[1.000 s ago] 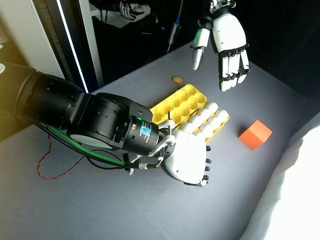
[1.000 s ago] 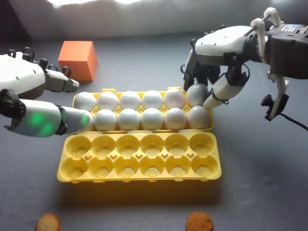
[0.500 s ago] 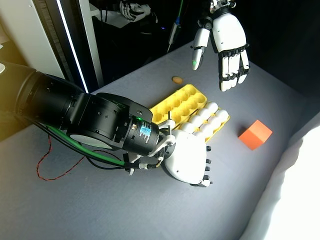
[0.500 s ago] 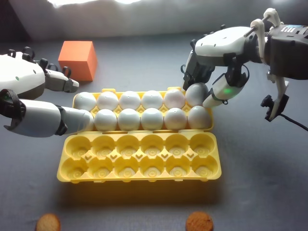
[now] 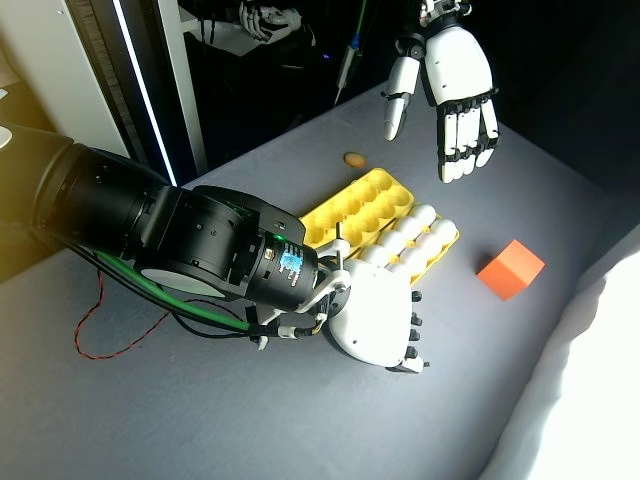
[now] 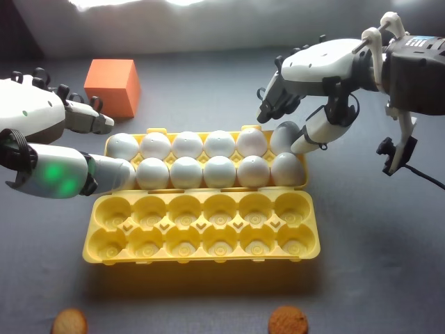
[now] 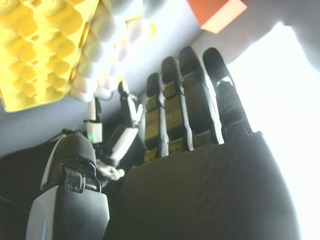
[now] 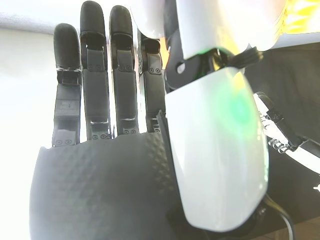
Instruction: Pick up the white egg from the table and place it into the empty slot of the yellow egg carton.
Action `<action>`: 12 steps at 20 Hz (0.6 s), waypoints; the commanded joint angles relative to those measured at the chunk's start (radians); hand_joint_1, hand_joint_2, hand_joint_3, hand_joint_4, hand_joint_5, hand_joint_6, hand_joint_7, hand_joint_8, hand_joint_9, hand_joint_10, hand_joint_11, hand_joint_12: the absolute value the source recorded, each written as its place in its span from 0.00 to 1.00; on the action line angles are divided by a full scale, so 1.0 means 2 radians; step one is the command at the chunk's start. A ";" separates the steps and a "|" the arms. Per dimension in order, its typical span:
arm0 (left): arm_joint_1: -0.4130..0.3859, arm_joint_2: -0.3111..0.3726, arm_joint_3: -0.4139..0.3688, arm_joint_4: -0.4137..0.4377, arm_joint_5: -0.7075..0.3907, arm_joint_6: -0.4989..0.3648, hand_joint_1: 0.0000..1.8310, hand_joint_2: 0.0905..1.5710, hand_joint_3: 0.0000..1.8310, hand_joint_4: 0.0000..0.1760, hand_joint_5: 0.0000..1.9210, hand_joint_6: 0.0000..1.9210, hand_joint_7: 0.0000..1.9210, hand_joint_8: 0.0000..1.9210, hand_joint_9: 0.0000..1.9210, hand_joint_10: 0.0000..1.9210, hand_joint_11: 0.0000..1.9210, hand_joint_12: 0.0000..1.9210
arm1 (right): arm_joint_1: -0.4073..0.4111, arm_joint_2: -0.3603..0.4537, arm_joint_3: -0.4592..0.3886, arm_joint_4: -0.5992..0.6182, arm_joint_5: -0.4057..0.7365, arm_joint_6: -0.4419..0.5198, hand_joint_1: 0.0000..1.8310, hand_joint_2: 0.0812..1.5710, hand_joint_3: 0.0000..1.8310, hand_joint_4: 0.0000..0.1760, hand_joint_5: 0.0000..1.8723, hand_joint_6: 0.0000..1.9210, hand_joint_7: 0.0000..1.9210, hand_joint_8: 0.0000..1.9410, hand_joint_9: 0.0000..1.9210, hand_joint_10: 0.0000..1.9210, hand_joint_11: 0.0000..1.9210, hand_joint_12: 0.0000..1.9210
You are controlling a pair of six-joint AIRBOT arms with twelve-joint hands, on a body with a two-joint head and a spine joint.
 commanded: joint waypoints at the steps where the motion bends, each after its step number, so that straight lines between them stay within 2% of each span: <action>1: -0.007 0.006 -0.001 0.014 0.007 -0.001 0.00 0.77 0.00 0.00 0.16 0.00 0.21 0.00 0.20 0.00 0.00 0.36 | 0.000 0.005 0.002 0.001 0.047 0.002 0.63 0.66 0.00 0.00 0.36 0.00 0.38 0.00 0.37 0.02 0.07 0.70; 5: -0.007 0.006 -0.001 0.014 0.007 -0.001 0.00 0.77 0.00 0.00 0.18 0.00 0.23 0.00 0.22 0.01 0.00 0.42 | 0.001 0.005 0.002 0.001 0.048 0.002 0.61 0.66 0.00 0.00 0.26 0.00 0.28 0.00 0.28 0.00 0.00 0.71; 9: -0.006 0.006 -0.001 0.014 0.007 -0.001 0.00 0.78 0.00 0.00 0.20 0.01 0.25 0.00 0.23 0.01 0.00 0.43 | 0.004 0.006 0.002 0.001 0.046 0.001 0.57 0.66 0.00 0.00 0.19 0.00 0.19 0.00 0.20 0.00 0.00 0.63; 12: -0.006 0.006 -0.001 0.014 0.007 -0.001 0.00 0.78 0.00 0.00 0.20 0.01 0.25 0.00 0.23 0.01 0.00 0.43 | 0.010 0.010 0.002 0.001 0.043 0.001 0.57 0.66 0.00 0.00 0.18 0.00 0.18 0.00 0.19 0.00 0.00 0.62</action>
